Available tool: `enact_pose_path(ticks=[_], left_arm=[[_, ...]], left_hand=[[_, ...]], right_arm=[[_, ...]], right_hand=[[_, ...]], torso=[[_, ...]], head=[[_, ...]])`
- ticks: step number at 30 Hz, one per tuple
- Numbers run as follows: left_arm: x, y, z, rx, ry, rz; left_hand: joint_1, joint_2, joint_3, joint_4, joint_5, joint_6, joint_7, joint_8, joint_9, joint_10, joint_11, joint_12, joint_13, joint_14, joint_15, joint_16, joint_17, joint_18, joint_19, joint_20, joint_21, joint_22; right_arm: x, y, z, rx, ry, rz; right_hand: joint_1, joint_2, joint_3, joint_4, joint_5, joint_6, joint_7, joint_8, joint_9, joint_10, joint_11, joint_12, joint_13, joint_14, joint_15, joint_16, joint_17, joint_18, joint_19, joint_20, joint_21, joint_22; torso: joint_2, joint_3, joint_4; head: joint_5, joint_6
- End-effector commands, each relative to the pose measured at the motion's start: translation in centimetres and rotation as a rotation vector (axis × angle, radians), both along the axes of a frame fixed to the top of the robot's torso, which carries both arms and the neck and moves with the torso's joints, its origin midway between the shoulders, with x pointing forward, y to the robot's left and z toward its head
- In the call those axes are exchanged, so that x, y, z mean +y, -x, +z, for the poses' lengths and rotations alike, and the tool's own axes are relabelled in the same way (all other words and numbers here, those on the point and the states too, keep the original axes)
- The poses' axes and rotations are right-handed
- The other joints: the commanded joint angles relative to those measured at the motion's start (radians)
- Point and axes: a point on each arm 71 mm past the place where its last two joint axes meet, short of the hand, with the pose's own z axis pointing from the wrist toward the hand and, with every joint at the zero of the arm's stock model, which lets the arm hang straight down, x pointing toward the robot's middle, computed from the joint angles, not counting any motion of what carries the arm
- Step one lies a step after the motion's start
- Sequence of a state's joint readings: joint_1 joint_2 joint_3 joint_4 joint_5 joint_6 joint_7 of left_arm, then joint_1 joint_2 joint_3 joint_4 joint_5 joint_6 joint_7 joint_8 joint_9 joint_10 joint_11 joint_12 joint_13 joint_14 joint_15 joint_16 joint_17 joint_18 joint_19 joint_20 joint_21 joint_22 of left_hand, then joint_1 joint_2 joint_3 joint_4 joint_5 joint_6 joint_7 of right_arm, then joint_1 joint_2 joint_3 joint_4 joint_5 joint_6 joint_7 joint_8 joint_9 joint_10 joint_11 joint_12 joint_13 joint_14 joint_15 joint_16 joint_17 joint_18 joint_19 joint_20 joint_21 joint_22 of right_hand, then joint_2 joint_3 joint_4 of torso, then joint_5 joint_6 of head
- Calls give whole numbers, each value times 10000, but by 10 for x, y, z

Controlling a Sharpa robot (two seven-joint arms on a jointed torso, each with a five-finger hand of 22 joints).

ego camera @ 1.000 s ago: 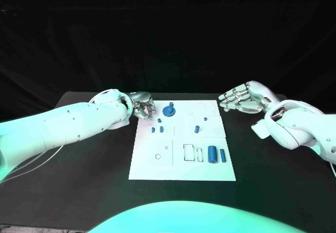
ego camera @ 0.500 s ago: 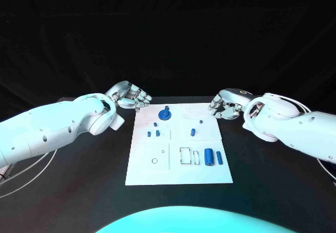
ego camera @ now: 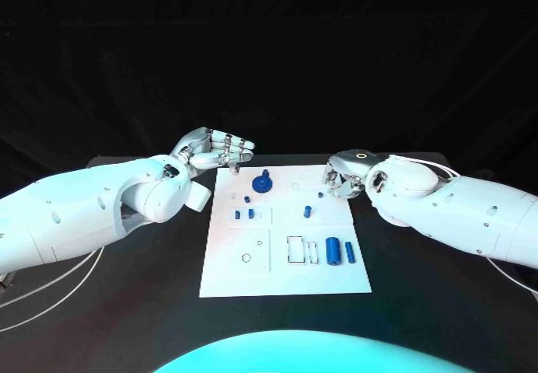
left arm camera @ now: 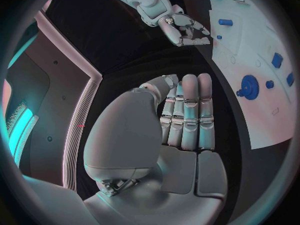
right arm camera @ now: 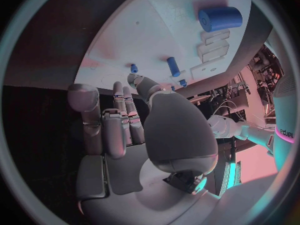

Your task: Assemble the parts on the task board

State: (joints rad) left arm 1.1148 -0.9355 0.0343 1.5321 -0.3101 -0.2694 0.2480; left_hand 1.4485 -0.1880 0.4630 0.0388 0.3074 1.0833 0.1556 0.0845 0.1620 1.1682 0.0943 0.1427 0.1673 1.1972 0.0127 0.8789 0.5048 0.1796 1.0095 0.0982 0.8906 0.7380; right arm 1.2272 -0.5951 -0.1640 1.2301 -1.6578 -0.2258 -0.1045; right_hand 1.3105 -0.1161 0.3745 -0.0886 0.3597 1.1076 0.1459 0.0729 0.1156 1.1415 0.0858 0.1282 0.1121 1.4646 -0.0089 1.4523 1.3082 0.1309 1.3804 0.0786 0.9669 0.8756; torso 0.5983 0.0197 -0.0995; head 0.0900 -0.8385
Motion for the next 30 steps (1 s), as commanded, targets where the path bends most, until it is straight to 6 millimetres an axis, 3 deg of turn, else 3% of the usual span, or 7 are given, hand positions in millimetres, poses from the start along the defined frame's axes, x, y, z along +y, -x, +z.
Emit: enact_pose_path(ticks=[1, 8, 15, 30], left_arm=[[-2, 2, 4, -117, 694, -58], [-3, 3, 5, -138, 747, -99], [-5, 5, 5, -84, 819, -215], [-5, 5, 4, 85, 831, -273]], left_hand=[[-2, 89, -45, 0, -39, -9, 48, 37, -8, -69, -10, 24, 8, -101, -1, -37, -8, 50, -62, 20, -69, -15], [1, 91, -46, -3, -39, -10, 50, 36, -9, -71, -9, 25, 9, -103, -1, -37, -7, 50, -63, 20, -70, -15], [16, 102, -55, -17, -38, -17, 56, 35, -11, -81, -5, 32, 14, -112, 1, -37, -5, 51, -67, 22, -75, -17], [-4, 112, -103, -18, -44, -25, 74, 35, -15, -98, 9, 50, 25, -136, 15, -37, 0, 48, -79, 33, -90, -23]], right_arm=[[3, 3, -8, 165, 619, 163], [12, 4, -18, 344, 679, 264], [19, 5, -26, 430, 686, 310], [24, 3, -30, 437, 676, 359]], right_hand=[[-91, -26, 99, -10, 25, -43, 54, -22, 18, -40, -1, 93, 17, 783, 72, 80, 1138, -134, 0, 58, 201, 220], [-121, -72, 162, -27, 29, -106, 101, -47, 18, -157, 44, 109, -6, 786, 109, 153, 1209, -135, -59, 107, 381, 424], [-139, -75, 182, -24, 18, -124, 119, -50, 19, -189, 59, 120, -14, 790, 123, 186, 1245, -133, -83, 127, 432, 483], [-135, -2, 284, -15, -2, -138, 129, -40, 29, -219, 71, 173, -22, 790, 139, 228, 1285, -119, -153, 166, 514, 581]], torso=[[16, -1, 9], [24, -10, 20], [22, 7, 20], [11, 11, 12]], head=[[32, 17], [20, 5], [44, -21], [80, -56]])
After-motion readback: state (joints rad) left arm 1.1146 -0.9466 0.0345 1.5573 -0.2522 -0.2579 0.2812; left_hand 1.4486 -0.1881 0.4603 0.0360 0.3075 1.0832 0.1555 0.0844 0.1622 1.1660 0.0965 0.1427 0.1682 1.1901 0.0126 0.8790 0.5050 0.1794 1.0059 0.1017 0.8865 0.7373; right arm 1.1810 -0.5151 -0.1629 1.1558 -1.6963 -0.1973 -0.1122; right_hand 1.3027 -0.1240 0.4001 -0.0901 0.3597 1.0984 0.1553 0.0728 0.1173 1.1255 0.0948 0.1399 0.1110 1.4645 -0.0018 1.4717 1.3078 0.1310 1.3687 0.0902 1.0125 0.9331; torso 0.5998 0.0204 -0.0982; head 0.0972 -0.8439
